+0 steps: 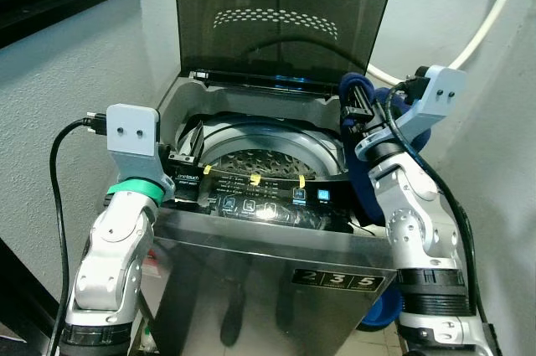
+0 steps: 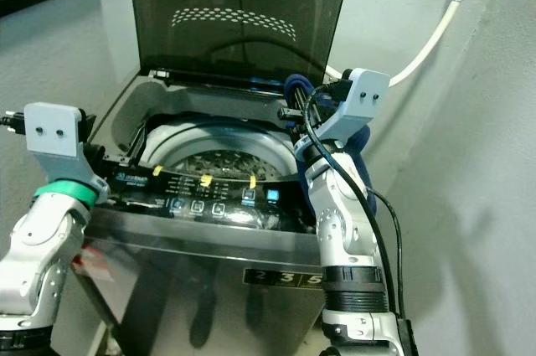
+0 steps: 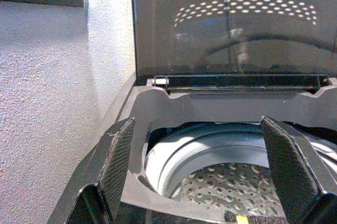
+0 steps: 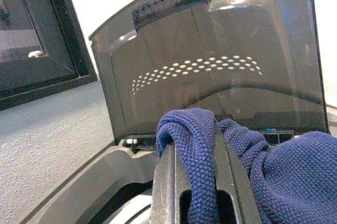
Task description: Clothes washing
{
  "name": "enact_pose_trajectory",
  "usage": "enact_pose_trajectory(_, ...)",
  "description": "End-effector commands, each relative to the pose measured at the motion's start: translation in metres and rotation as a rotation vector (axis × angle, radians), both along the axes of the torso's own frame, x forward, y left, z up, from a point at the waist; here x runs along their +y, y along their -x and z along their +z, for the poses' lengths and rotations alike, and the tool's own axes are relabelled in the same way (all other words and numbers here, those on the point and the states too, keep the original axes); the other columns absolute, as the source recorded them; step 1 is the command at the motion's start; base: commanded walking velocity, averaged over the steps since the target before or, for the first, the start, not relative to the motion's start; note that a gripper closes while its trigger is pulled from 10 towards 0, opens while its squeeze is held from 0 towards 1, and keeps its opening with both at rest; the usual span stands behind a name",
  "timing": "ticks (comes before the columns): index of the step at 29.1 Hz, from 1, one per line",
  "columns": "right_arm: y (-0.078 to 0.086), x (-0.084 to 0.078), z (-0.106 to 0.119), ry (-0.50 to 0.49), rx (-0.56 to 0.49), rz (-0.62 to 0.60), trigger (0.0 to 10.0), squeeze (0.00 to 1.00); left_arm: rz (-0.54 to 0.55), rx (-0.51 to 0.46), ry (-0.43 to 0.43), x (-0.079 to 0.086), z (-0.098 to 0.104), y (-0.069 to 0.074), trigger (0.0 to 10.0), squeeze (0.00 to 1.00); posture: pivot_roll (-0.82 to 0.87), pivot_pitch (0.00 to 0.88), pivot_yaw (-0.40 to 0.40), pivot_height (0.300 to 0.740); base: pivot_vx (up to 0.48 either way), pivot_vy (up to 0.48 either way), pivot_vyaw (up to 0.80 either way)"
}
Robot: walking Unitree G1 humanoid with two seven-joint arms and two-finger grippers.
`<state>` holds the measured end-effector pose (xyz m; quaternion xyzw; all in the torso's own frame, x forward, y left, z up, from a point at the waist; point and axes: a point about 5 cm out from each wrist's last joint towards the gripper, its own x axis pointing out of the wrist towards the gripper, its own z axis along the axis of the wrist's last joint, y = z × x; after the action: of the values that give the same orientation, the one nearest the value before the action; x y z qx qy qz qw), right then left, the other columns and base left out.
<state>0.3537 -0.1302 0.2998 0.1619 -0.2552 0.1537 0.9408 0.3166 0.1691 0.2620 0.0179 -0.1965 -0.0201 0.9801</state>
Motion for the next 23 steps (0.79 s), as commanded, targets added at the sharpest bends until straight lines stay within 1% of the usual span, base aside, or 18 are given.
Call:
enact_pose_trajectory(1,0.0011,0.0029,0.0006,0.005,-0.011,0.008,10.0,0.0,-0.015,-0.004,0.0,-0.0011,-0.0002,0.0023,10.0,0.0,-0.01,0.0,0.002,0.74,0.0,0.0,0.0)
enact_pose_trajectory(2,0.0011,0.0029,0.0006,0.005,-0.011,0.008,10.0,0.0,-0.015,-0.004,0.0,-0.0011,-0.0002,0.0023,10.0,0.0,-0.01,0.0,0.002,0.74,0.0,0.0,0.0)
enact_pose_trajectory(10,0.0009,0.0047,0.001,0.014,-0.016,0.017,10.0,0.0,-0.024,-0.016,0.025,-0.0015,0.0007,0.0021,10.0,0.0,-0.01,0.0,0.001,0.74,0.376,0.0,0.0)
enact_pose_trajectory(15,0.0011,0.0048,0.001,0.015,-0.016,0.02,10.0,0.0,-0.031,-0.006,0.038,-0.002,-0.0004,0.0022,10.0,0.0,-0.01,0.0,0.001,0.74,0.36,0.0,0.0)
enact_pose_trajectory(18,0.0007,0.0046,0.0002,0.012,-0.013,0.021,10.0,0.0,-0.049,0.0,0.055,-0.0036,-0.0029,0.0036,10.0,0.0,-0.01,0.0,-0.007,0.74,0.0,0.0,0.0)
enact_pose_trajectory(23,0.0007,0.0047,-0.0001,0.008,-0.012,0.022,10.0,0.0,-0.051,0.004,0.058,-0.0039,-0.0036,0.0045,10.0,0.0,-0.01,0.0,-0.008,0.74,0.0,0.0,0.0)
